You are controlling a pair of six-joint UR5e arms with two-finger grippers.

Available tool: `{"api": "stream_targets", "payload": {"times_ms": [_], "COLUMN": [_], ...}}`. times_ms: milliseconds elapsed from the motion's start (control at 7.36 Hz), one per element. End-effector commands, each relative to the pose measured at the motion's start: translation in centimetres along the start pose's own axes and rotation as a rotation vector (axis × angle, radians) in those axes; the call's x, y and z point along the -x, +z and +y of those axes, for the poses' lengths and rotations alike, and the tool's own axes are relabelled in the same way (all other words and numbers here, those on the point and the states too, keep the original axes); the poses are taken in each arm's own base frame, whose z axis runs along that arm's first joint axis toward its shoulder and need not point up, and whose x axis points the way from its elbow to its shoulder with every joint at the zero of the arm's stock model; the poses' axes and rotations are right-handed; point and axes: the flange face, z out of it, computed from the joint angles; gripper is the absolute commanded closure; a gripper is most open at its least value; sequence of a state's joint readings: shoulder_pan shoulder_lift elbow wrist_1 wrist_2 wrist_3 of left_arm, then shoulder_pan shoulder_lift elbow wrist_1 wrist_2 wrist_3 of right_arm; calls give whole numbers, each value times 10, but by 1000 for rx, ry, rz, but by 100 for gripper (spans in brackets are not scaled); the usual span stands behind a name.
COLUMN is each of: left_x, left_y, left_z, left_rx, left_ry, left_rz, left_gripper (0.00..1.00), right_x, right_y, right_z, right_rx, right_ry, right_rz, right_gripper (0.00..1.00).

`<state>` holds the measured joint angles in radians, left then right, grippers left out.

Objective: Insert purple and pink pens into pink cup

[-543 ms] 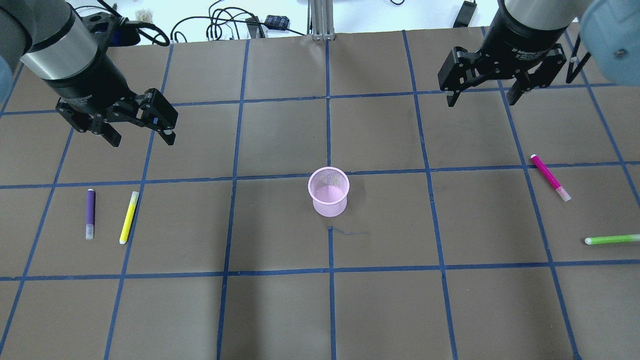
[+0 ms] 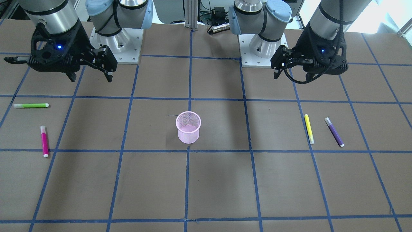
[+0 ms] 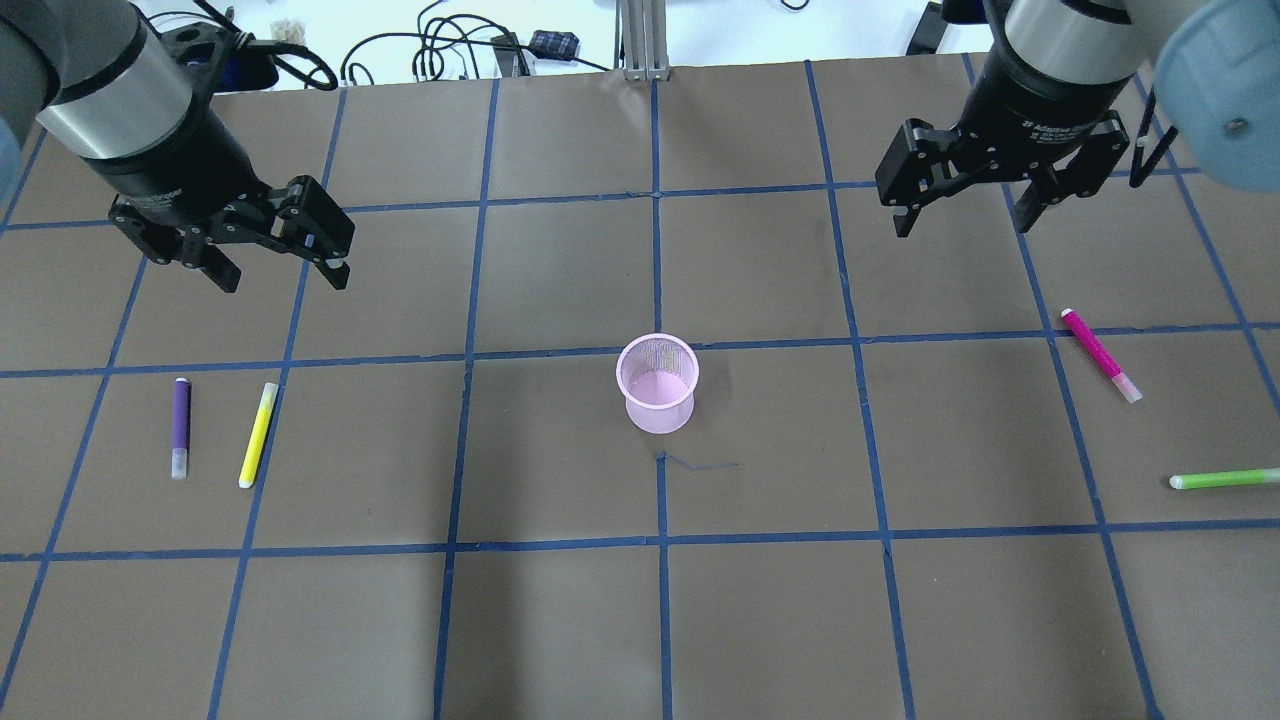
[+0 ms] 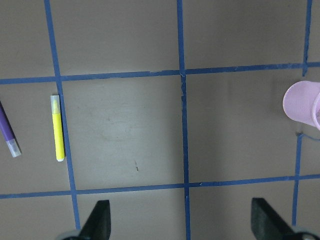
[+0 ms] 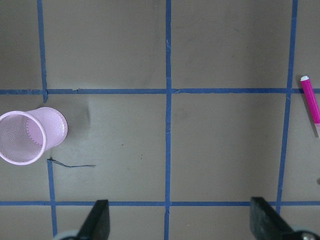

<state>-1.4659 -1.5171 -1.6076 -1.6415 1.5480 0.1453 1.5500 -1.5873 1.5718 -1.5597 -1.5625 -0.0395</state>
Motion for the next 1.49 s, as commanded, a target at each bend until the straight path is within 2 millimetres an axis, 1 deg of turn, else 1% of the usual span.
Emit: {"api": "stream_targets", "payload": {"times_ms": [0,136,272,407,543,679,815,951,1086,1222,1358], "left_x": [10,16,37,81,125,159,195,232,264,296,316], "left_y": [-2,5,9,18,31,52,71,91,123,155,188], "left_z": [-3,-11,-18,-31,-40,-53,-57,-63,-63,-54,-50], "left_rx": [-12,-17,-18,-33,-43,-60,-53,-65,-35,-1,6], "left_ry": [-14,-12,-49,-128,-186,-237,-292,-340,-383,-427,-431], "left_rz": [-4,-15,-13,-7,-13,-22,-30,-37,-72,-68,-63], "left_gripper": [0,0,0,0,0,0,0,0,0,0,0], "right_x": [-51,-99,-150,-197,-238,-249,-257,-265,-270,-271,-271], "right_y": [3,33,64,112,153,189,218,250,277,286,288], "right_z": [-13,-22,-37,-41,-35,-35,-41,-50,-52,-52,-54], "right_rx": [-12,36,-10,-2,-11,-41,-58,-39,-12,-3,-11], "right_ry": [-23,-36,-114,-159,-172,-164,-181,-241,-322,-323,-328], "right_rz": [1,-10,9,1,5,32,83,77,47,38,40], "right_gripper": [0,0,0,0,0,0,0,0,0,0,6]}}
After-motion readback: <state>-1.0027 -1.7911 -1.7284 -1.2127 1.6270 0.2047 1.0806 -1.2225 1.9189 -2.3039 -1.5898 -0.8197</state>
